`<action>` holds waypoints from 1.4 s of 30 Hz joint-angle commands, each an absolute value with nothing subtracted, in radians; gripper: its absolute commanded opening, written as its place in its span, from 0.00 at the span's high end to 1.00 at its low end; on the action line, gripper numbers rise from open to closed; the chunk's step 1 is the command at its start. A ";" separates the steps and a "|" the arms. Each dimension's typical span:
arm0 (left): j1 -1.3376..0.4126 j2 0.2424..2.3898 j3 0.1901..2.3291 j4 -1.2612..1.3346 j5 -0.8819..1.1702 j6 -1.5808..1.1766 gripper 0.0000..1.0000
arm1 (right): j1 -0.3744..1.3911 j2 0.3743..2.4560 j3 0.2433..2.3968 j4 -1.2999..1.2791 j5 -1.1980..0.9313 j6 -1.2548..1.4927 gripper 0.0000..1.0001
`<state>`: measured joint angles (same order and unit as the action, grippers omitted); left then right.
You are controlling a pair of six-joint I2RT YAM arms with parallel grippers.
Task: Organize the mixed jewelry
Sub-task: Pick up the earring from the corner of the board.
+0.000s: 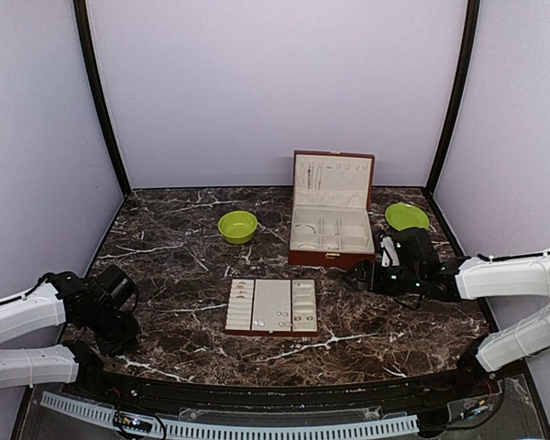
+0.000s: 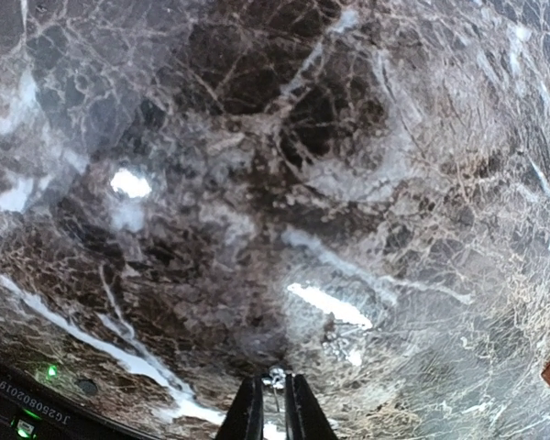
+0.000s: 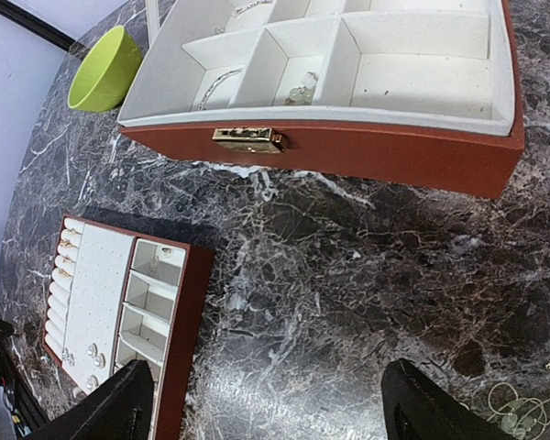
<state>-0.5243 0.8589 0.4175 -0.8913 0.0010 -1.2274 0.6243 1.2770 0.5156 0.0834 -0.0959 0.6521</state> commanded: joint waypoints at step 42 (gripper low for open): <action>-0.520 0.932 0.603 -0.158 0.526 -0.612 1.00 | 0.594 1.098 0.495 0.303 -0.402 0.702 0.14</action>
<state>-0.5243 0.8612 0.5453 -0.4095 0.3229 -0.7910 0.5999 1.1069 0.4820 0.1814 -0.2817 0.6952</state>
